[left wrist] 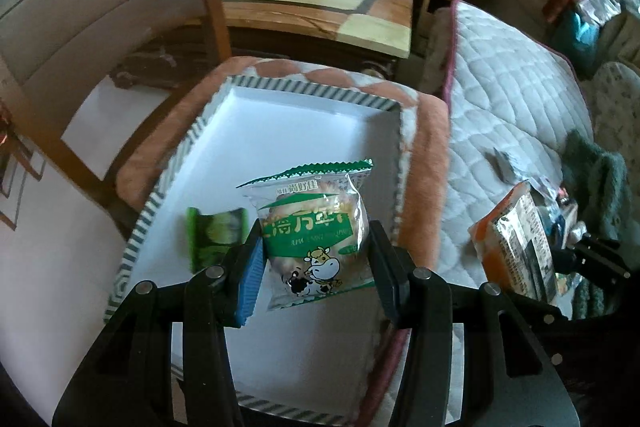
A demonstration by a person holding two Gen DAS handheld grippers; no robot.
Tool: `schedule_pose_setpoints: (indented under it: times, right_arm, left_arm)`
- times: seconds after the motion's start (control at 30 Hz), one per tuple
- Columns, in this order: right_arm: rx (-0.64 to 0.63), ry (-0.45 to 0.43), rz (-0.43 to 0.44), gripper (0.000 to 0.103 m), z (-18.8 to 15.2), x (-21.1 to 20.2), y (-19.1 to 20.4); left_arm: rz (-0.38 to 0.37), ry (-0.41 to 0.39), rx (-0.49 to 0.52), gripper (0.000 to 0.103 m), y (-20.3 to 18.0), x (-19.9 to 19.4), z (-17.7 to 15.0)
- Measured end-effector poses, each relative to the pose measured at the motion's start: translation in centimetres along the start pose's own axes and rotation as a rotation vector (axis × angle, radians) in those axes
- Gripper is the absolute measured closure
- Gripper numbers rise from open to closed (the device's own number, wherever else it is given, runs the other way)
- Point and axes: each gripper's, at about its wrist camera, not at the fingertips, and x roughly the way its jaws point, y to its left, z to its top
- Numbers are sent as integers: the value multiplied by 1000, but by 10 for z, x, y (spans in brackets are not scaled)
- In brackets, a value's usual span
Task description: Organize snacks
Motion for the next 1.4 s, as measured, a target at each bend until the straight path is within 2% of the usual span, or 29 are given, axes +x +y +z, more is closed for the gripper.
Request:
schedule_pose_setpoints:
  times: [0.37,0.63,1.07,1.33,1.4]
  right_arm:
    - [-83,31,28,52,42,30,38]
    - [-94,51,57,52,73,56,49]
    - [-39,128,58,52,107,116,43]
    - [6,175,101,52,113,152,48]
    - [44,157,123,52,111,153,46]
  left_arm:
    - [42,22,-68,55,51,10,-4]
    - [46,47,-93,55,65,21,-10]
    - [55,87,-109,55,72,44,-11]
    - [62,106,-116,55,71,55,-12]
    - [68,110,-123,54,73,56,-12]
